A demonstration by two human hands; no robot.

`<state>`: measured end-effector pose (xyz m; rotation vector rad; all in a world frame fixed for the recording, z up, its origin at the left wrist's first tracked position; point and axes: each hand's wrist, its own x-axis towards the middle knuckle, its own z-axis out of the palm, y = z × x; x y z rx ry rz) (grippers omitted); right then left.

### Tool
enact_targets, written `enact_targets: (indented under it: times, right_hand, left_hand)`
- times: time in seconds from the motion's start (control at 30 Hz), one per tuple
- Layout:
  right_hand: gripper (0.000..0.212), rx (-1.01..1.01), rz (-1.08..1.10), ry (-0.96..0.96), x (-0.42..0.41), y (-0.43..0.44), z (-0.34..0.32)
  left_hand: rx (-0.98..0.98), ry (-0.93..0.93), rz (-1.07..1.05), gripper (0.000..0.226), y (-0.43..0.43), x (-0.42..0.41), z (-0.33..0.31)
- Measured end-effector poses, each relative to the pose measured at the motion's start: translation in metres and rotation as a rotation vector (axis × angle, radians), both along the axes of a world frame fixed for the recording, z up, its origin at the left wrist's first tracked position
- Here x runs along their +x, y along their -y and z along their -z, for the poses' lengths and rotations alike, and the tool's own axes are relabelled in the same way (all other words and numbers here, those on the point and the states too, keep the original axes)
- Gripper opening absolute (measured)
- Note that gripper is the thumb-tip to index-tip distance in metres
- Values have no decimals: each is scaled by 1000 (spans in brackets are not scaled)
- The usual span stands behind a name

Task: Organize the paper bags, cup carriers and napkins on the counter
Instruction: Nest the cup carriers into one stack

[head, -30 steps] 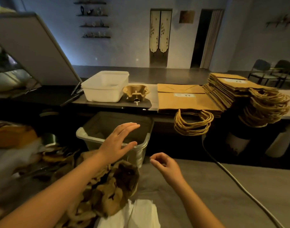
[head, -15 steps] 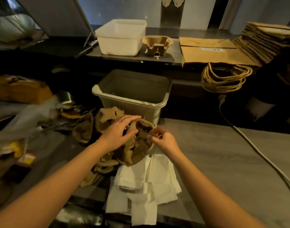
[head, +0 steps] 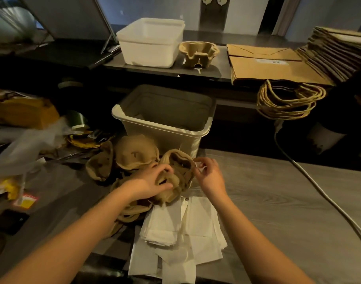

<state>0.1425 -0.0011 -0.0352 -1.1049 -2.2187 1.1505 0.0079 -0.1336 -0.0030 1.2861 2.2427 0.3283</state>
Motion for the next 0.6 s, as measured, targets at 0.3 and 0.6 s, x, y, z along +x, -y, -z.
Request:
enact_targets:
  times: [0.3,0.6]
  right_hand:
    - [10,-247,-42,-135,1,-17,-12]
    - [34,108,-1,192,-26,-12,10]
  left_hand:
    - [453,1639,-613,47,4,7,-37]
    - [547,1752,-930,48,9,20,-27]
